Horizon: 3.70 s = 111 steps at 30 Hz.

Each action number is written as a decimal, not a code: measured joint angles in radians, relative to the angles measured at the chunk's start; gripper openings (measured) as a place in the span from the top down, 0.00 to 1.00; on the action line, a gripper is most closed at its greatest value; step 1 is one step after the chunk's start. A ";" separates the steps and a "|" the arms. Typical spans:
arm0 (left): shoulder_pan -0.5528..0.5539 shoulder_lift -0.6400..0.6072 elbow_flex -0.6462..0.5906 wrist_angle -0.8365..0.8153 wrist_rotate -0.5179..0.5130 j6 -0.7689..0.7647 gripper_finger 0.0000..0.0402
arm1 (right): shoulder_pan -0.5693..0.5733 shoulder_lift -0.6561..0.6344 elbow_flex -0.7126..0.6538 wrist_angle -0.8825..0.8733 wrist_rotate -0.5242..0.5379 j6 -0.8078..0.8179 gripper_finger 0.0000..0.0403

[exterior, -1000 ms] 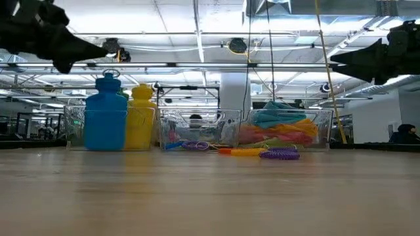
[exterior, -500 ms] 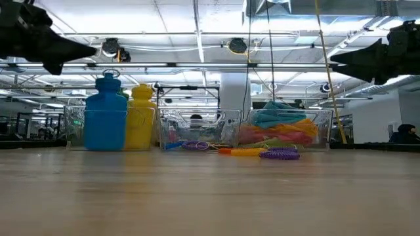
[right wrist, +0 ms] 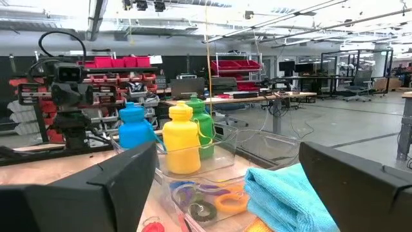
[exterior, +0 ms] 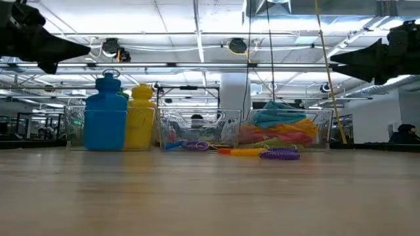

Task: Pick & Place Sports Items
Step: Put the purple wrist coil into the middle transparent container

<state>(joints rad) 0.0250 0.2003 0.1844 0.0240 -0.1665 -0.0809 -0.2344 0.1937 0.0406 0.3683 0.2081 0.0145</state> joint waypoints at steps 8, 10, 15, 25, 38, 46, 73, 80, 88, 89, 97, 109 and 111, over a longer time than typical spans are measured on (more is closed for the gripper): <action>0.000 0.000 0.000 0.000 -0.001 0.021 0.95 | 0.000 0.000 0.000 0.000 0.000 0.000 0.28; 0.000 -0.001 0.000 0.000 -0.001 0.021 0.95 | 0.000 0.000 0.000 0.000 0.000 0.000 0.28; 0.000 -0.036 0.000 -0.036 -0.002 0.020 0.95 | 0.000 0.000 0.000 0.000 0.000 0.000 0.28; 0.000 -0.071 0.000 -0.058 0.035 0.004 0.95 | 0.000 0.000 0.000 0.000 0.000 0.000 0.28; 0.000 -0.071 0.000 -0.088 0.012 0.004 0.95 | 0.000 0.000 0.000 0.000 0.000 0.000 0.28; -0.001 -0.071 0.000 -0.077 0.017 -0.023 0.95 | 0.000 0.000 0.000 0.000 0.000 0.000 0.28; 0.000 -0.071 -0.167 0.065 -0.030 -0.019 0.95 | 0.000 0.000 0.000 0.000 0.000 0.000 0.28; 0.001 -0.063 -0.167 0.045 -0.171 -0.068 0.95 | 0.000 0.000 0.000 0.000 0.000 0.000 0.28; 0.001 -0.063 -0.167 0.046 -0.176 -0.001 0.95 | 0.000 0.000 0.000 0.000 0.000 0.000 0.28; 0.001 -0.063 -0.167 0.046 -0.176 0.002 0.95 | 0.000 0.000 0.000 0.000 0.000 0.000 0.28; 0.001 -0.063 -0.167 0.046 -0.176 0.000 0.95 | 0.000 0.000 0.000 0.000 0.000 0.000 0.28; 0.001 -0.063 -0.167 0.048 -0.176 -0.002 0.95 | -0.001 0.004 0.000 0.056 0.009 0.515 0.28; 0.001 -0.063 -0.167 0.048 -0.176 -0.002 0.95 | -0.001 0.009 -0.001 0.061 0.033 0.507 0.28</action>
<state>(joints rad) 0.0257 0.1371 0.0177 0.0715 -0.3424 -0.0830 -0.2356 0.2031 0.0401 0.4293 0.2413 0.5220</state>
